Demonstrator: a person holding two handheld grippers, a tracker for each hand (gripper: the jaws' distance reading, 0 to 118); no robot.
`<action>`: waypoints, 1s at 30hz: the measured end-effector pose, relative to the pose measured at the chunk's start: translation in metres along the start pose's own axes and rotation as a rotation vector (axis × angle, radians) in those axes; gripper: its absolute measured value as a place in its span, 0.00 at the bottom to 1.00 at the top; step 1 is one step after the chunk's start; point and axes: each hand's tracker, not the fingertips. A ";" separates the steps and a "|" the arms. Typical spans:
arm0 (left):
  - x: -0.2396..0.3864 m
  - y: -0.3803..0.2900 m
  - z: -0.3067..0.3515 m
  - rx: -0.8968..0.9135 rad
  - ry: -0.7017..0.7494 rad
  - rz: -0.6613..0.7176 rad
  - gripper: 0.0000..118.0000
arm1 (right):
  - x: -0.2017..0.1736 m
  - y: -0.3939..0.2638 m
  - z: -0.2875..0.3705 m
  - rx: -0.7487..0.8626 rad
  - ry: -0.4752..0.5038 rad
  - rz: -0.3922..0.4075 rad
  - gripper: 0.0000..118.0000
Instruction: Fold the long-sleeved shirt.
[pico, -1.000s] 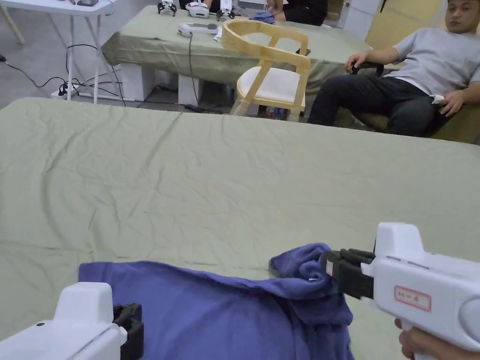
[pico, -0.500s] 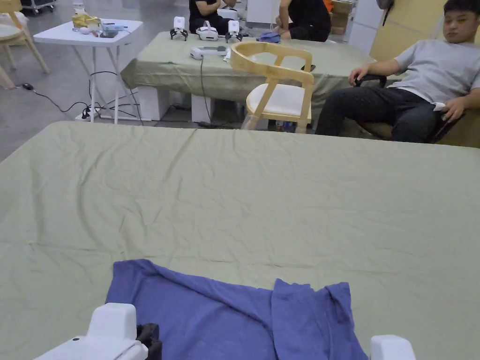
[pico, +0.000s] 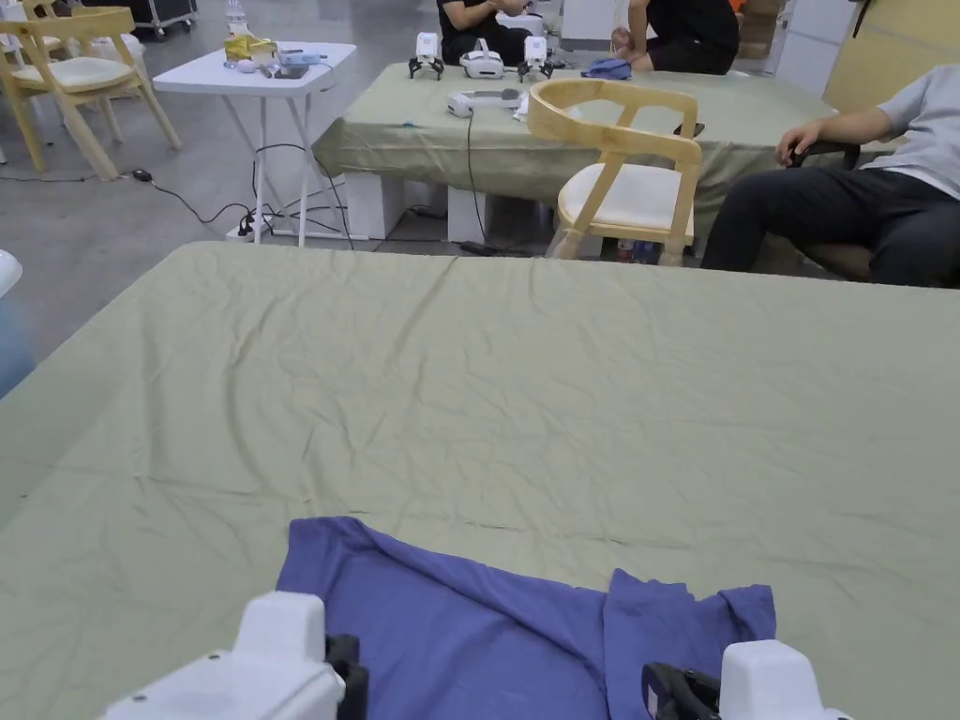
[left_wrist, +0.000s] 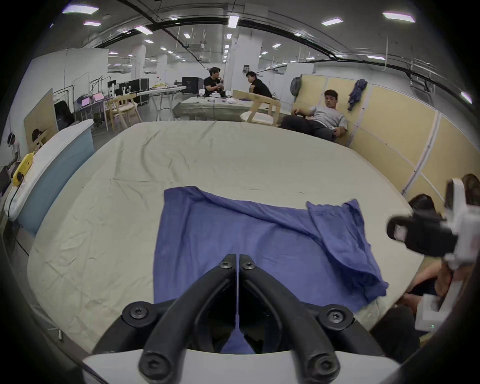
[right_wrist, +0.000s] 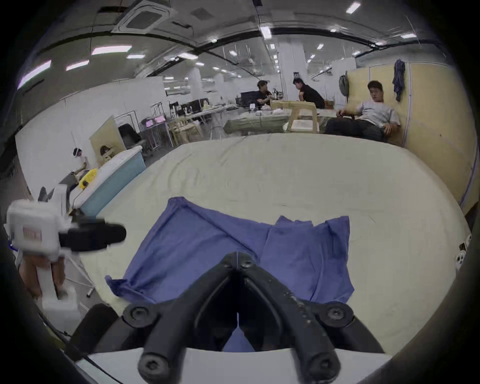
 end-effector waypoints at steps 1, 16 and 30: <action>-0.011 0.012 -0.015 -0.010 0.011 0.016 0.15 | 0.004 -0.003 -0.002 -0.015 -0.003 -0.002 0.02; -0.101 0.068 -0.222 -0.238 0.144 0.144 0.63 | 0.056 -0.031 -0.048 -0.162 -0.075 -0.041 0.02; -0.085 0.059 -0.187 -0.186 0.107 0.032 0.03 | 0.176 0.066 -0.176 -0.380 -0.190 -0.063 0.51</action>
